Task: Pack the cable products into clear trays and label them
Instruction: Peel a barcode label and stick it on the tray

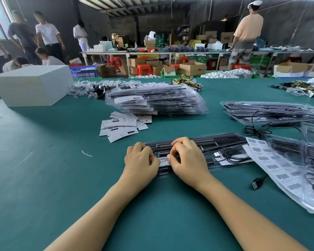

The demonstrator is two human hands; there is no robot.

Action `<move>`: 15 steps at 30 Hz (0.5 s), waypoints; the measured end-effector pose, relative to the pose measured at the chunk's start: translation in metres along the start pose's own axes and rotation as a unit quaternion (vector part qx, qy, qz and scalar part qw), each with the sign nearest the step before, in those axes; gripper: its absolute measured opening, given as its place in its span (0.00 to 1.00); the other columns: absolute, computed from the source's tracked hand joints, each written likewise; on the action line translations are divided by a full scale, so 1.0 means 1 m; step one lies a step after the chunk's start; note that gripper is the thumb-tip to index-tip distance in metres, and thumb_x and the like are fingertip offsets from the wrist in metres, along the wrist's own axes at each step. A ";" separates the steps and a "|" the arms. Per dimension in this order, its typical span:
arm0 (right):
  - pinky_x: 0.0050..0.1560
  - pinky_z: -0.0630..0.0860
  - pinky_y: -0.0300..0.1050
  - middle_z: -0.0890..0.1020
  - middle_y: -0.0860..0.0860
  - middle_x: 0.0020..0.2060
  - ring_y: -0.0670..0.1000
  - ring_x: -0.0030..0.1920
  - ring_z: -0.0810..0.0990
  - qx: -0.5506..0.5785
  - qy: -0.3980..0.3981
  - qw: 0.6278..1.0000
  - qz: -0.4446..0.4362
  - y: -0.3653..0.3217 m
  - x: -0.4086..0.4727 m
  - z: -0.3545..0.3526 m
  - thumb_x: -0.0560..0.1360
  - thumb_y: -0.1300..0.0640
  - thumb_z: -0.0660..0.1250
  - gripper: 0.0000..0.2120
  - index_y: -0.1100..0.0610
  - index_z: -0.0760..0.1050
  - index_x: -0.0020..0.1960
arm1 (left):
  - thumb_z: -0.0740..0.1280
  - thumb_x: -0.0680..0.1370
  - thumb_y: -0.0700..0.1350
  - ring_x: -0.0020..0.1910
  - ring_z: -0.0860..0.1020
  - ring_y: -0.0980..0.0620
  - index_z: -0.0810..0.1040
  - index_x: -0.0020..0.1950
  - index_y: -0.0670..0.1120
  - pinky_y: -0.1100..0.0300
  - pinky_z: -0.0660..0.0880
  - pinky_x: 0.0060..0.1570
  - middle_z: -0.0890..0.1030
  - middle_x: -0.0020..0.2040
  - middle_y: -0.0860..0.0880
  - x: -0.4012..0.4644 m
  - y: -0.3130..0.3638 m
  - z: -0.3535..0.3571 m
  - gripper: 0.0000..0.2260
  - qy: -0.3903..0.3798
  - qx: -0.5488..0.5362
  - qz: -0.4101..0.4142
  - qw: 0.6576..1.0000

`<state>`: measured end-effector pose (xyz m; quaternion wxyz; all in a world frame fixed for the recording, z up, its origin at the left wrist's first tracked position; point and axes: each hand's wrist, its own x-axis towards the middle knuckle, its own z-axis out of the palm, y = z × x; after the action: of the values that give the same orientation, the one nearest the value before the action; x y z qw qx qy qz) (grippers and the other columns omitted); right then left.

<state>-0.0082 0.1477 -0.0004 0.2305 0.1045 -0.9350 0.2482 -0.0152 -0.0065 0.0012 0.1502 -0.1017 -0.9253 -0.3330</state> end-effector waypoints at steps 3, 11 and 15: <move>0.47 0.66 0.43 0.76 0.49 0.50 0.51 0.48 0.73 -0.010 0.004 1.000 -0.007 -0.002 0.000 0.000 0.74 0.55 0.67 0.06 0.57 0.74 0.41 | 0.62 0.76 0.40 0.52 0.65 0.45 0.69 0.38 0.43 0.53 0.67 0.55 0.71 0.48 0.47 0.000 0.002 -0.001 0.07 -0.002 0.007 0.001 1.000; 0.48 0.67 0.46 0.76 0.50 0.50 0.53 0.48 0.73 -0.026 -0.012 1.000 -0.012 -0.003 -0.002 -0.002 0.75 0.56 0.66 0.06 0.58 0.74 0.43 | 0.61 0.77 0.40 0.52 0.67 0.44 0.71 0.43 0.38 0.53 0.67 0.55 0.71 0.51 0.45 0.000 0.003 -0.004 0.06 -0.020 0.031 0.015 0.999; 0.49 0.68 0.46 0.75 0.49 0.51 0.52 0.50 0.73 -0.023 -0.026 0.999 -0.003 -0.001 0.000 -0.004 0.74 0.55 0.65 0.06 0.56 0.73 0.50 | 0.63 0.76 0.39 0.50 0.66 0.44 0.65 0.41 0.41 0.56 0.63 0.49 0.69 0.48 0.44 0.001 0.001 -0.006 0.07 -0.021 0.013 0.009 1.000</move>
<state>-0.0067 0.1484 0.0031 0.2092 0.1082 -0.9458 0.2236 -0.0146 -0.0097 0.0066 0.1351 -0.1145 -0.9316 -0.3174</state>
